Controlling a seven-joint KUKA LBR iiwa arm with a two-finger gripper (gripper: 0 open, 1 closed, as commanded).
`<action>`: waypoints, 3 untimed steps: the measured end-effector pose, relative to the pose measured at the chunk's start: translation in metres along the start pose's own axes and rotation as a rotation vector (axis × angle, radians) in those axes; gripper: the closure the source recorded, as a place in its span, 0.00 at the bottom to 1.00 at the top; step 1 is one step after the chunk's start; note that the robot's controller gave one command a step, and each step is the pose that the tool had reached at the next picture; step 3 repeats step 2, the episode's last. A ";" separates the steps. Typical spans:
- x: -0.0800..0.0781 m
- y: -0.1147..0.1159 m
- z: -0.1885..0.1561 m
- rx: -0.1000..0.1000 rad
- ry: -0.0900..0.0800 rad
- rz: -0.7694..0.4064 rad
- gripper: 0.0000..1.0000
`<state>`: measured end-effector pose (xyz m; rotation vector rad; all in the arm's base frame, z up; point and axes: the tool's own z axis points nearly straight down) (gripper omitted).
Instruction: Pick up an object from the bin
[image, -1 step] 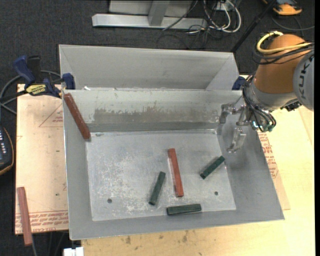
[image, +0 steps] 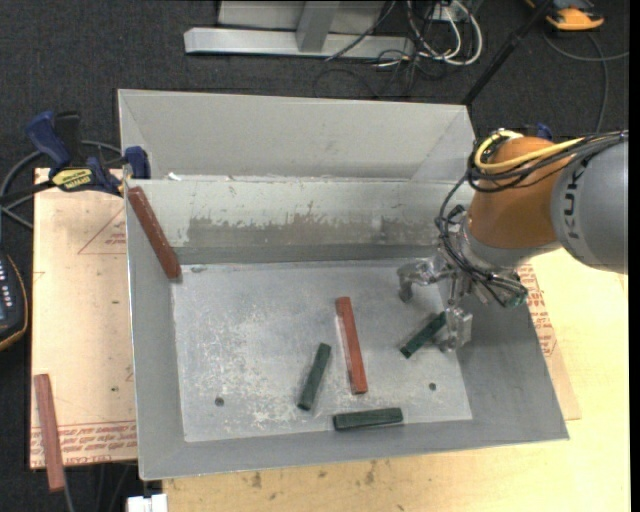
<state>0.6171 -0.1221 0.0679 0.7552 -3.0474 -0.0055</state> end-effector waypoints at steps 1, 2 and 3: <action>-0.001 -0.001 -0.003 0.004 -0.004 0.000 1.00; 0.011 0.011 -0.162 0.011 -0.011 -0.023 1.00; 0.011 0.011 -0.162 0.011 -0.011 -0.023 1.00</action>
Offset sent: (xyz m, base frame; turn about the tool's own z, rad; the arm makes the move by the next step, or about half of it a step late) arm 0.0000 0.0000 0.0000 0.0000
